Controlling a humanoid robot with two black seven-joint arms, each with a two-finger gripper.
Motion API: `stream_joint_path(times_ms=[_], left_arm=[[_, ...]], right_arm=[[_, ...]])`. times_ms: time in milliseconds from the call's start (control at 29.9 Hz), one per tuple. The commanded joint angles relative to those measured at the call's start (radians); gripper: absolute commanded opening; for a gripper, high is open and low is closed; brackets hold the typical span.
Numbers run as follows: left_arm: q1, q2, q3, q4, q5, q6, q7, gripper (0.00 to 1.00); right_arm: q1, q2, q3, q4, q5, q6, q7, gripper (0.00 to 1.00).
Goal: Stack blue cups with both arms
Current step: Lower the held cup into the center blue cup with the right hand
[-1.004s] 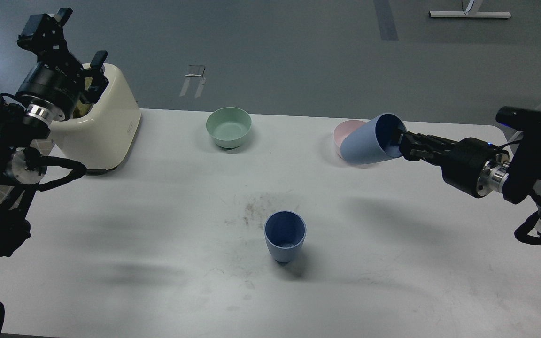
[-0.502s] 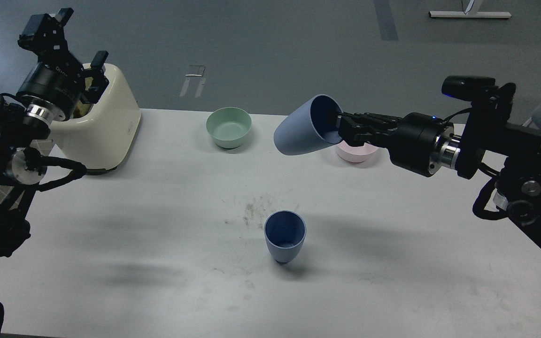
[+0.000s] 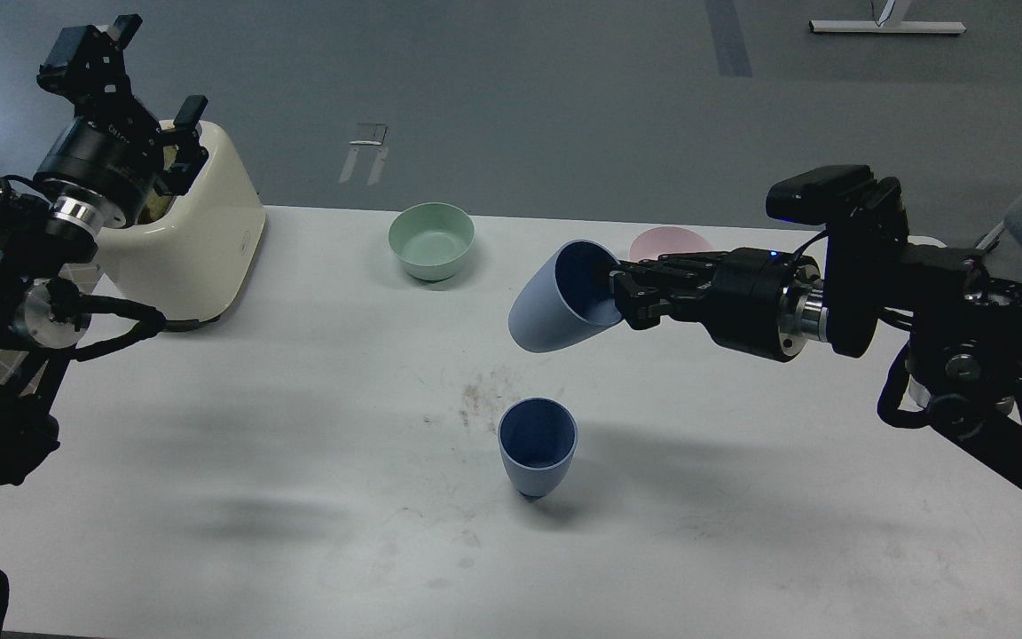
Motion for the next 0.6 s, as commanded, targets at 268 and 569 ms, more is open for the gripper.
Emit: stream_joint_path(times_ms=[268, 569], left_arm=[[-0.011, 0.009, 0.0, 0.0, 0.001, -0.001, 0.001, 0.97], [-0.033, 0.009, 0.035, 0.002, 0.001, -0.001, 0.001, 0.97]], right_arm=[[0.05, -0.024, -0.058, 0.001, 0.029, 0.0, 0.003, 0.0], [0.004, -0.026, -0.084, 0.001, 0.079, 0.0, 0.008, 0.0]])
